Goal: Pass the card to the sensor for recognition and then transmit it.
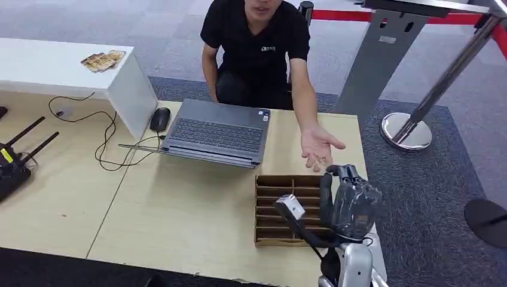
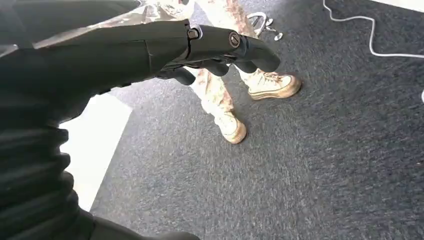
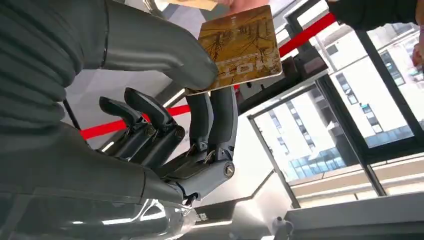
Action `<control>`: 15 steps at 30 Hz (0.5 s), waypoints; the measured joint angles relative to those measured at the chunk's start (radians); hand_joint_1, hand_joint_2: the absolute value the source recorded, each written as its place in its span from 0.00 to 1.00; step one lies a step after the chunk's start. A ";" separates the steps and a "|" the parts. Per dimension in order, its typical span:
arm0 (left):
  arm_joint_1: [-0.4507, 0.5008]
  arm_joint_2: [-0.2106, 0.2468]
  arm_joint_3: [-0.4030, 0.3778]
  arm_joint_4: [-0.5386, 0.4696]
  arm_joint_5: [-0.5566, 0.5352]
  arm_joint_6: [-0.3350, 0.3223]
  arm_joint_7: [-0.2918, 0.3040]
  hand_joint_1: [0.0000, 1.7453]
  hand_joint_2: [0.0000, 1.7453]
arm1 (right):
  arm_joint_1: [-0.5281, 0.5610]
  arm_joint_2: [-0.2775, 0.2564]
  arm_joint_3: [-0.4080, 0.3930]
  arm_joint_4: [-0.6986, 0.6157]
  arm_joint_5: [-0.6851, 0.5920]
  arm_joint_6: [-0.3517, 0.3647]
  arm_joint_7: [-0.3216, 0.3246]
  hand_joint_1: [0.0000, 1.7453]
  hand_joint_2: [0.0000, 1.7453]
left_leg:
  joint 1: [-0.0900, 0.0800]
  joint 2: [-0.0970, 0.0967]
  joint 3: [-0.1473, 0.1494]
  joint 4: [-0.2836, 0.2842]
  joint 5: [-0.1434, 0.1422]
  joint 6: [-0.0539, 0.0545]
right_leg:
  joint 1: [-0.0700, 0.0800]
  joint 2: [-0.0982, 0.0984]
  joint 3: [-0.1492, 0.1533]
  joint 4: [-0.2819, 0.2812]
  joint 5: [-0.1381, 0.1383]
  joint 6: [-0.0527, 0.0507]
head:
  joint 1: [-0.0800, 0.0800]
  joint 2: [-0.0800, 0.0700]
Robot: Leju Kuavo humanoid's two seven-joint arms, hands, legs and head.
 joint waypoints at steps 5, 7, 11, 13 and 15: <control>-0.001 0.000 0.000 0.000 0.002 0.000 0.000 0.00 1.00 | -0.004 0.002 0.010 0.006 -0.002 0.000 -0.008 1.00 1.00 | 0.000 0.000 0.000 0.000 0.000 0.000 | 0.000 0.000 0.000 0.000 0.000 0.000 | 0.000 0.000; 0.000 0.000 0.000 0.000 0.003 0.000 0.000 0.00 1.00 | -0.004 0.003 0.013 0.006 -0.002 0.000 -0.009 1.00 1.00 | 0.000 0.000 0.000 0.000 0.000 0.000 | 0.000 0.000 0.000 0.000 0.000 0.000 | 0.000 0.000; 0.000 0.000 0.000 0.000 0.006 0.000 0.000 0.00 1.00 | -0.004 0.006 0.016 0.011 -0.006 0.000 -0.015 1.00 1.00 | 0.000 0.000 0.000 0.000 0.000 0.000 | 0.000 0.000 0.000 0.000 0.000 0.000 | 0.000 0.000; 0.000 0.000 0.000 0.000 0.008 0.000 0.000 0.00 1.00 | -0.005 0.008 0.017 0.011 -0.009 0.000 -0.021 1.00 1.00 | 0.000 0.000 0.000 0.000 0.000 0.000 | 0.000 0.000 0.000 0.000 0.000 0.000 | 0.000 0.000; -0.001 0.000 0.000 0.000 0.010 0.000 0.000 0.00 1.00 | -0.006 0.010 0.017 0.016 -0.011 0.000 -0.029 1.00 1.00 | 0.000 0.000 0.000 0.000 0.000 0.000 | 0.000 0.000 0.000 0.000 0.000 0.000 | 0.000 0.000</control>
